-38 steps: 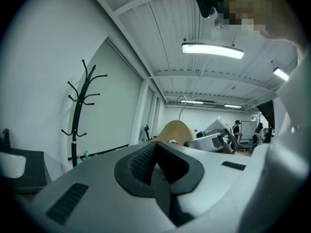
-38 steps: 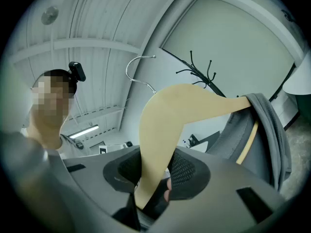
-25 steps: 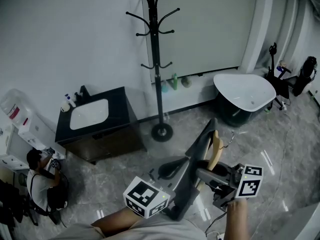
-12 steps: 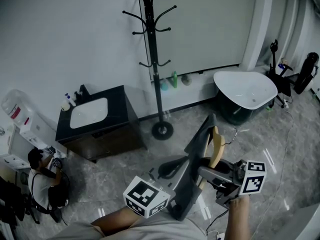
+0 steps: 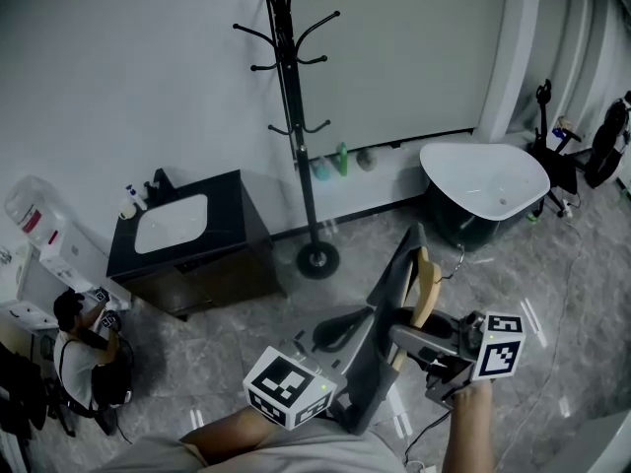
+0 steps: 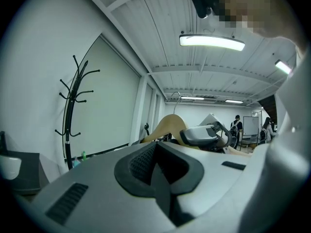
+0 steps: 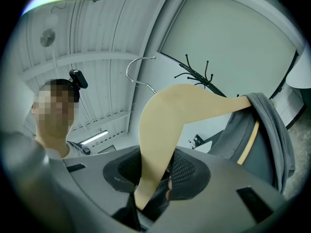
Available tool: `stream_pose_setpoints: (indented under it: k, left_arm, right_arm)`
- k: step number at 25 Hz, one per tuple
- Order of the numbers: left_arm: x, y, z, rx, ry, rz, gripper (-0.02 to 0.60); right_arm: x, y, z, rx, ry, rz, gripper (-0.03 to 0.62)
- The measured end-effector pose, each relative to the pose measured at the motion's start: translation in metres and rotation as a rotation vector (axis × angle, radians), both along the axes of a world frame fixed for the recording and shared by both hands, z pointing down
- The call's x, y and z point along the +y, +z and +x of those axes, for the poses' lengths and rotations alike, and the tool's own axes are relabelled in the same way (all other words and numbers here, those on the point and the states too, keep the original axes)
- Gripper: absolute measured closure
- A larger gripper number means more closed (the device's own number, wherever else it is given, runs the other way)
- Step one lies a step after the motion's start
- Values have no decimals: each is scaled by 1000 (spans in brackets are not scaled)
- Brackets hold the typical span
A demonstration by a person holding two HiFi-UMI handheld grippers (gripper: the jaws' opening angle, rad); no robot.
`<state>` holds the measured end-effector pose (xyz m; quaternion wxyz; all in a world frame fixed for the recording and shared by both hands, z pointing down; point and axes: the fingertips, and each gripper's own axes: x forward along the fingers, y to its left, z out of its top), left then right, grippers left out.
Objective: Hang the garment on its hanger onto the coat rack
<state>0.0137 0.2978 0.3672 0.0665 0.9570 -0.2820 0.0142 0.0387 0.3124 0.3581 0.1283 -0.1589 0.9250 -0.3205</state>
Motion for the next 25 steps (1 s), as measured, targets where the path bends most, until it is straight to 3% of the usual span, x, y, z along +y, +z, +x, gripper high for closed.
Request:
stream_pose_setpoints:
  k: [11,25]
  left_arm:
    - [-65,10,23,5,3,-4,577]
    - [-258,4,36,-9,47,4,577]
  right_arm:
    - [-67,8,29,3,-1,-15,457]
    - [-249,6,39,25,23,-11,457]
